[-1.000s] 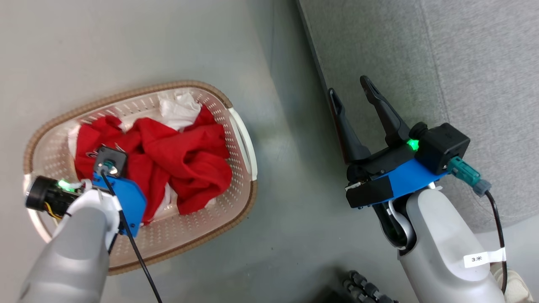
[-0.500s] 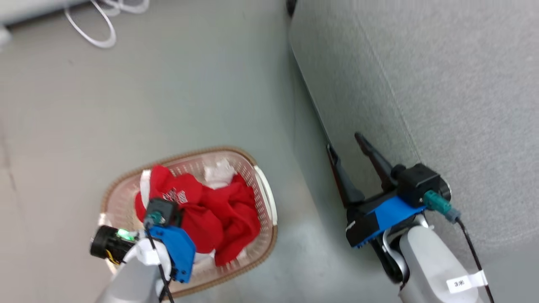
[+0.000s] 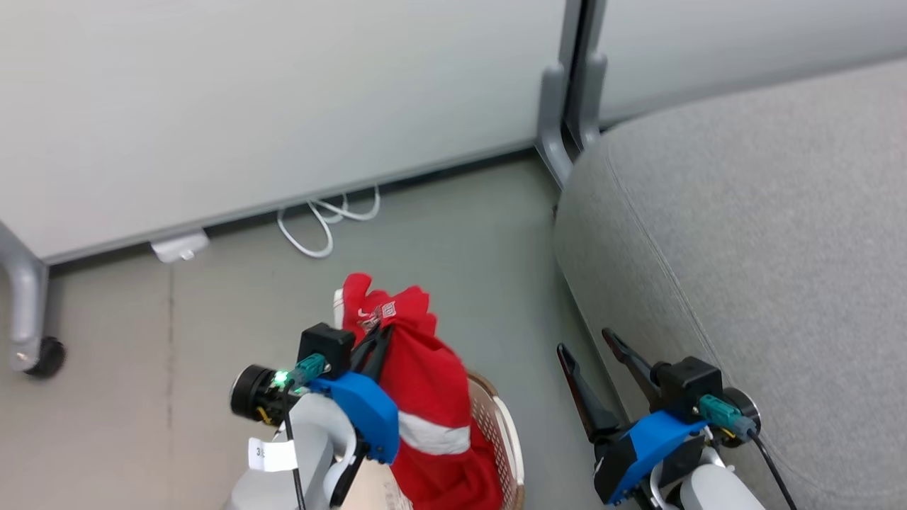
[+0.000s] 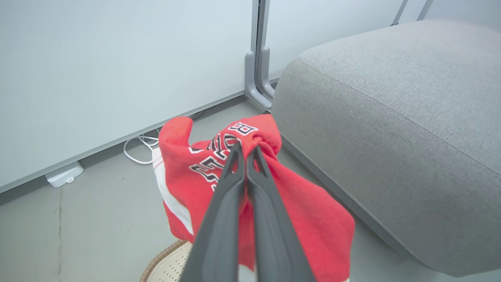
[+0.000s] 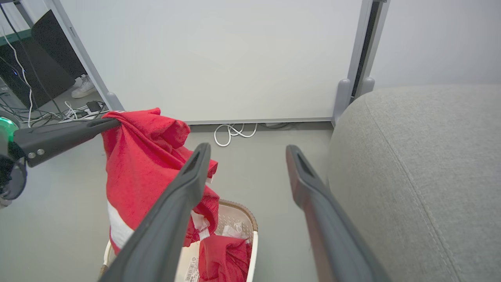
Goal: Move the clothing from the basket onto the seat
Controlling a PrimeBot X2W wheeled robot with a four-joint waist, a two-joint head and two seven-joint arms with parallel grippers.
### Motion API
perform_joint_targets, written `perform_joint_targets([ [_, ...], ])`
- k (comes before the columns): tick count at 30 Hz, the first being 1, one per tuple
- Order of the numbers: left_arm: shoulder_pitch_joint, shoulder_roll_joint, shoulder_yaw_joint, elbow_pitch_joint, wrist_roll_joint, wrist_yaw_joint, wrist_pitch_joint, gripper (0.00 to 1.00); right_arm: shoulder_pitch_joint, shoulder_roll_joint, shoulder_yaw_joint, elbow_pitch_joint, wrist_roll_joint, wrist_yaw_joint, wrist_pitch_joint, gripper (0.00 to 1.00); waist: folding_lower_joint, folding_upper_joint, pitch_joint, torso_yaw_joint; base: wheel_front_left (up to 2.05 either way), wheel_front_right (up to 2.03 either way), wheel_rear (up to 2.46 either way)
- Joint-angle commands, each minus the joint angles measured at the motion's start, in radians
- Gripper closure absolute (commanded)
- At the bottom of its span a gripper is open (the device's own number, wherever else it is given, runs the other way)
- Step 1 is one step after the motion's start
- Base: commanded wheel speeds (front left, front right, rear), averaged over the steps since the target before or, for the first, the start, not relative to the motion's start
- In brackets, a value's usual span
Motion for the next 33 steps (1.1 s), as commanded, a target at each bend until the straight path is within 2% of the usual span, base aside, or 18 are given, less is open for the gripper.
perform_joint_targets([
  [1,-0.007,-0.002,-0.012,-0.026,-0.018,-0.001,-0.005,1.00,0.024,-0.004,-0.003,-0.011,-0.003,0.000,0.008,0.00,0.0004,-0.0001,-0.074,0.058,0.00,0.00,0.00],
  [15,-0.128,-0.005,-0.113,-0.197,-0.143,-0.001,0.049,1.00,0.087,-0.004,0.020,-0.082,0.007,0.000,0.070,0.00,0.0004,-0.0001,-0.132,0.086,0.00,0.00,0.00],
  [33,-0.146,-0.005,-0.149,-0.211,-0.192,0.006,0.067,1.00,0.107,-0.004,0.036,-0.117,0.021,0.000,0.088,0.00,0.0004,-0.0001,-0.134,0.077,0.00,0.00,0.00],
])
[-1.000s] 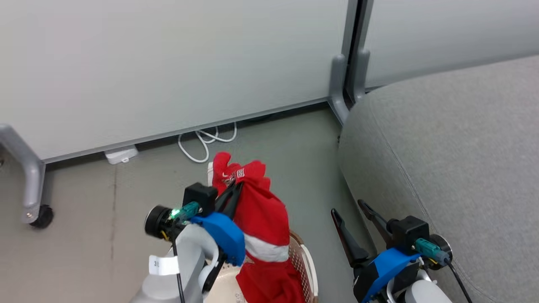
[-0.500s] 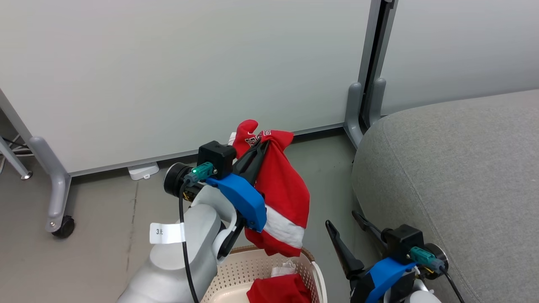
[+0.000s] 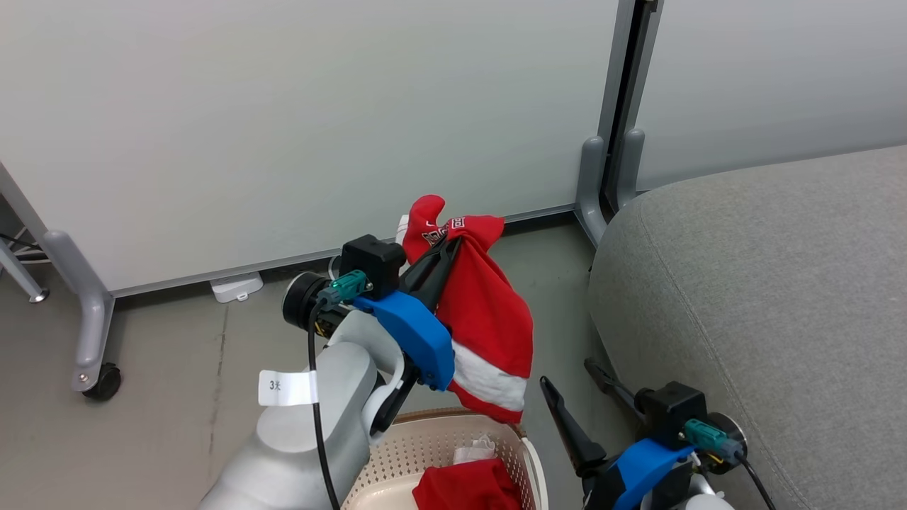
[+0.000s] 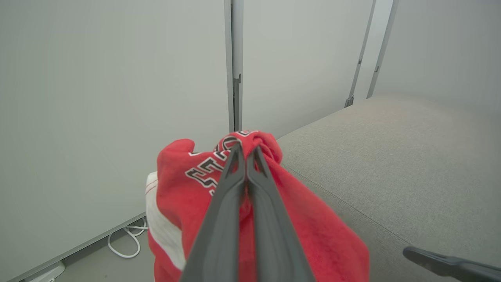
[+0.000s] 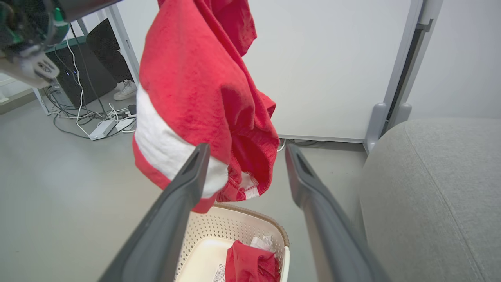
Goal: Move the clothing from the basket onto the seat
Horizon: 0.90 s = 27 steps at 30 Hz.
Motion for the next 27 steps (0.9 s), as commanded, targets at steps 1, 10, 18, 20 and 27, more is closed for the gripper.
perform_joint_targets([
  [1,-0.003,-0.001,-0.004,0.002,-0.007,0.005,-0.003,1.00,0.010,-0.004,0.007,-0.003,0.010,0.000,0.003,0.00,0.0000,-0.0001,0.002,0.001,0.00,0.00,0.00],
  [10,-0.021,-0.001,-0.024,-0.001,-0.016,0.005,-0.004,1.00,-0.095,-0.004,0.109,0.044,0.139,0.000,0.025,0.00,0.0000,-0.0001,0.025,0.005,0.00,0.00,0.00],
  [18,-0.033,-0.001,-0.050,-0.002,-0.032,0.005,-0.002,1.00,-0.257,-0.003,0.215,0.205,0.254,0.000,0.009,0.00,0.0000,-0.0001,0.034,0.015,0.00,0.00,0.00],
  [20,-0.035,0.000,-0.054,-0.001,-0.034,0.005,-0.003,1.00,-0.296,-0.004,0.245,0.246,0.276,0.000,0.003,0.00,0.0000,-0.0001,0.035,0.015,0.00,0.00,0.00],
  [27,-0.044,-0.001,-0.073,-0.008,-0.051,0.009,-0.007,1.00,-0.420,-0.003,0.339,0.386,0.286,0.000,-0.042,0.00,0.0000,-0.0001,0.041,0.016,0.00,0.00,0.00],
])
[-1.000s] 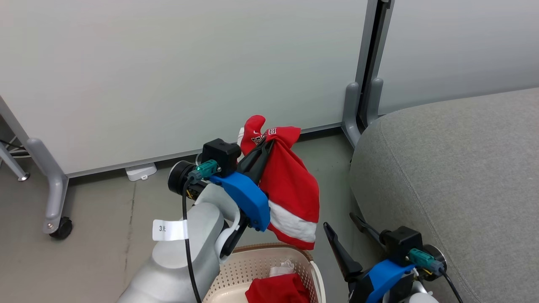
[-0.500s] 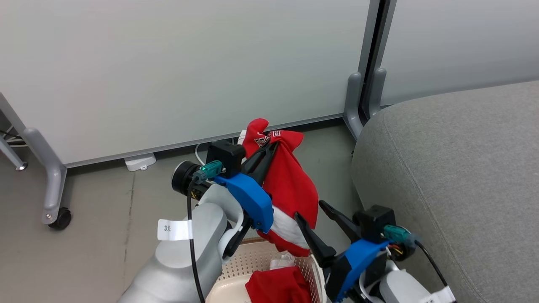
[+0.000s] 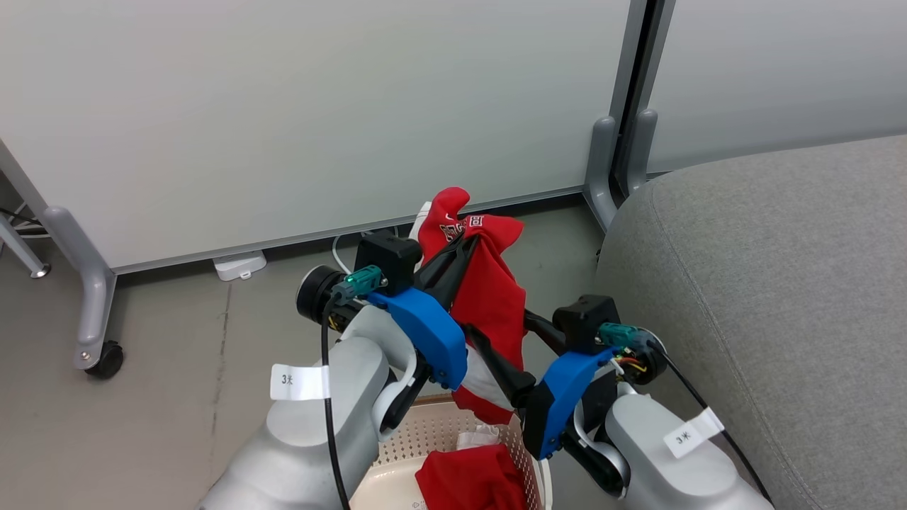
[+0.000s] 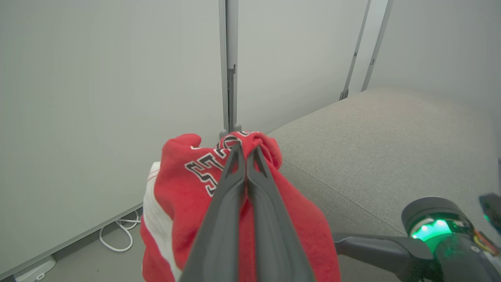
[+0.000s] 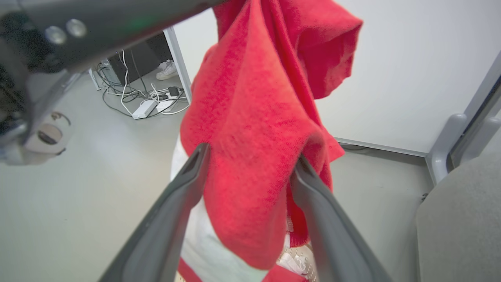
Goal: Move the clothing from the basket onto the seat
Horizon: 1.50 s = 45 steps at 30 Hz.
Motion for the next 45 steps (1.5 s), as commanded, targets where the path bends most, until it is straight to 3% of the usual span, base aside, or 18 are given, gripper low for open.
perform_joint_targets([
  [1,-0.017,0.000,-0.006,-0.004,-0.003,0.005,-0.007,1.00,-0.023,-0.003,0.013,0.016,0.007,0.000,-0.008,0.00,0.0000,0.0000,0.001,0.000,0.00,0.00,0.00],
  [2,-0.018,0.000,-0.008,-0.002,-0.005,0.005,-0.006,1.00,-0.038,-0.003,0.028,0.034,0.005,0.000,-0.006,0.78,0.0000,0.0000,0.001,-0.001,0.00,0.00,0.00],
  [3,-0.018,0.000,-0.009,-0.001,-0.007,0.005,-0.007,1.00,-0.052,-0.003,0.043,0.047,-0.001,0.000,-0.006,1.00,0.0000,0.0000,0.002,-0.001,0.00,0.00,0.00],
  [13,-0.020,0.000,-0.021,0.016,-0.017,0.008,-0.016,1.00,-0.097,-0.003,0.103,0.121,0.025,0.000,-0.038,1.00,0.0000,0.0000,0.000,-0.002,0.00,0.00,0.00],
  [45,-0.019,0.008,-0.039,0.038,-0.037,0.012,-0.028,1.00,-0.096,-0.003,0.147,0.159,0.061,0.000,-0.058,1.00,0.0000,0.0000,-0.012,-0.011,0.00,0.00,0.00],
])
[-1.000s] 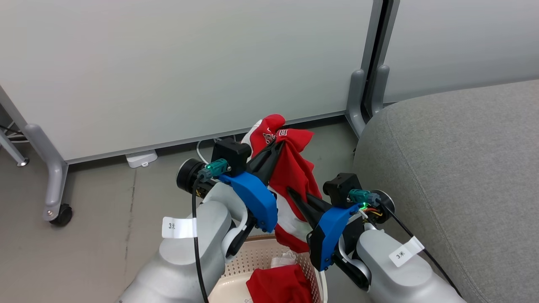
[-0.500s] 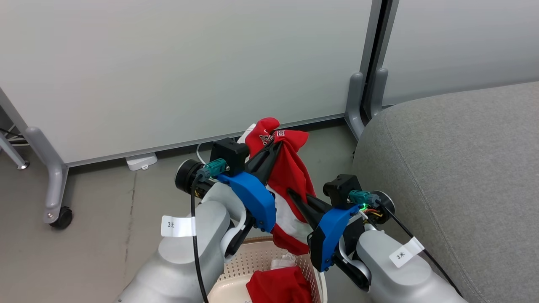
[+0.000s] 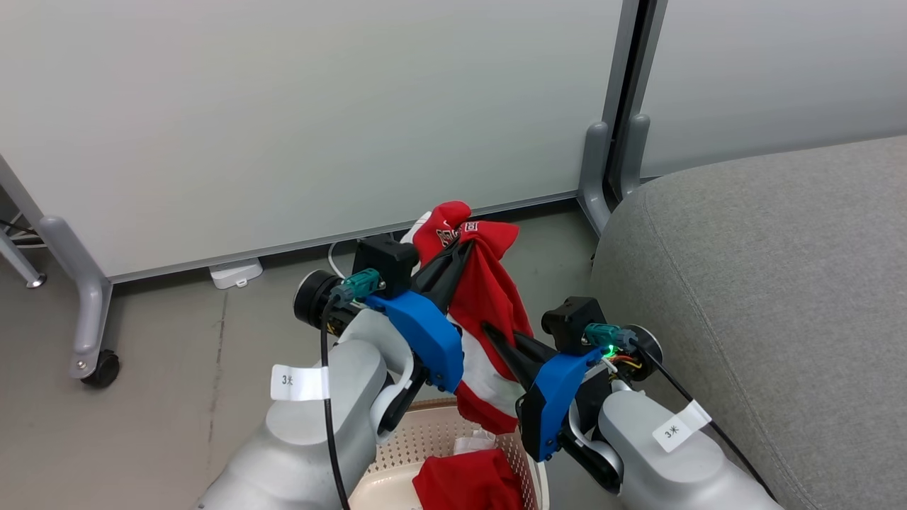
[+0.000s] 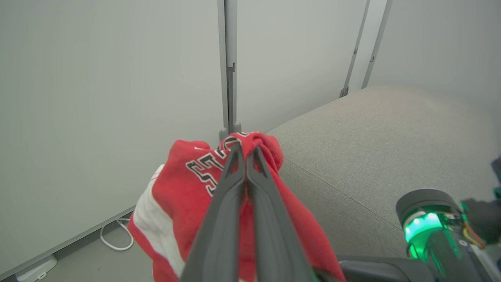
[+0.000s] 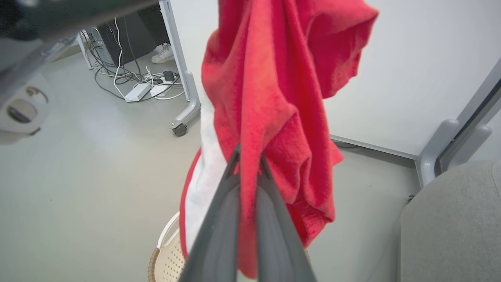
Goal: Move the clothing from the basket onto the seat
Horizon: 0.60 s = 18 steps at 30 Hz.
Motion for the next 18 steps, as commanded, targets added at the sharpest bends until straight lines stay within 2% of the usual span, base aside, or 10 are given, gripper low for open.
perform_joint_targets([
  [1,-0.007,0.004,-0.001,-0.002,0.001,0.007,-0.008,0.68,-0.003,-0.003,0.003,0.001,0.001,0.000,0.000,1.00,-0.0001,0.0000,0.000,0.000,0.00,0.00,0.00],
  [2,-0.008,0.004,-0.001,-0.002,0.002,0.007,-0.009,0.00,-0.004,-0.003,0.004,0.001,0.002,0.000,-0.001,1.00,-0.0001,0.0000,0.000,-0.001,0.00,0.00,0.00],
  [12,0.004,0.004,0.003,-0.009,-0.007,0.012,-0.025,0.00,-0.010,-0.003,0.007,0.003,0.003,0.000,-0.010,1.00,-0.0001,0.0000,-0.001,0.002,0.00,0.00,0.00],
  [18,0.064,0.036,0.031,-0.048,0.005,0.025,-0.051,0.00,-0.026,-0.003,-0.011,0.005,-0.007,0.000,-0.020,1.00,-0.0001,0.0000,0.005,0.005,0.00,0.00,0.00],
])
